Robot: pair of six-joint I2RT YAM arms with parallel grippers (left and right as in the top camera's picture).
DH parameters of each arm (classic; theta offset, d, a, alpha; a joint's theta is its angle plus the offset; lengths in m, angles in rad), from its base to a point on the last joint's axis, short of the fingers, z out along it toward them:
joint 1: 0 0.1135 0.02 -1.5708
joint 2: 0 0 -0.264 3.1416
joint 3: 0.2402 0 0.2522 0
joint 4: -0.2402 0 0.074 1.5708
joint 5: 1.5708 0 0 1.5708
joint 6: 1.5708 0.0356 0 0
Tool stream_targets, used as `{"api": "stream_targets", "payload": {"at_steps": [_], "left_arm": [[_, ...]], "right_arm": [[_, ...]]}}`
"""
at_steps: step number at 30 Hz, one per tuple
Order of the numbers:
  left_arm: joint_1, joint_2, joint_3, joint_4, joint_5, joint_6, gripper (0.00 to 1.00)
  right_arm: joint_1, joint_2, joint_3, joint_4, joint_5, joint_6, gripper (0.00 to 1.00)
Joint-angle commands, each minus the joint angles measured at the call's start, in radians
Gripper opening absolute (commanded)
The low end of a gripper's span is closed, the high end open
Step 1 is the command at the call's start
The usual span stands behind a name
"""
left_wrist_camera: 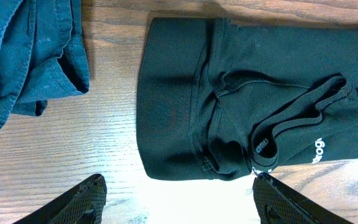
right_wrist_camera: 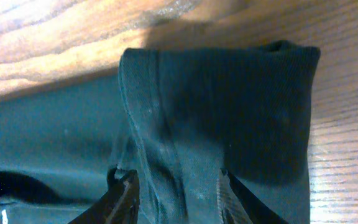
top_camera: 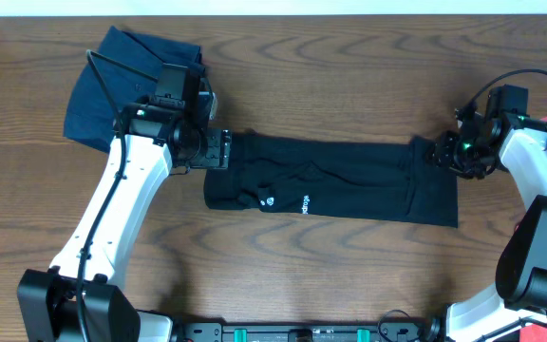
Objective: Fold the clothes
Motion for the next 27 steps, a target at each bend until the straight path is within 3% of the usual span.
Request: {"api": "stream_targets", "payload": {"at_steps": [1,9,14,17,22,27], "left_arm": [[0.004,-0.011,0.018,-0.003,-0.005,0.009,0.77],[0.004,-0.011,0.018,-0.002,-0.005,0.010,0.77],[0.004,-0.011,0.018,-0.002,-0.005,0.010,0.77],[0.004,-0.011,0.018,-0.002,-0.005,0.010,0.77],[0.004,-0.011,0.018,-0.003,-0.005,0.010,0.77],[0.004,-0.011,0.018,-0.003,-0.005,0.010,0.77]], "right_arm": [[-0.010,-0.001,-0.005,-0.042,-0.006,-0.062,0.39],[0.025,0.000,-0.049,-0.101,0.004,-0.061,0.37],[0.092,0.000,-0.134,0.006,-0.154,-0.036,0.34],[0.110,-0.011,-0.121,-0.009,-0.209,-0.117,0.32],[0.066,-0.086,-0.060,-0.080,-0.221,-0.215,0.41],[-0.053,-0.153,-0.051,-0.079,-0.220,-0.218,0.61]]}}
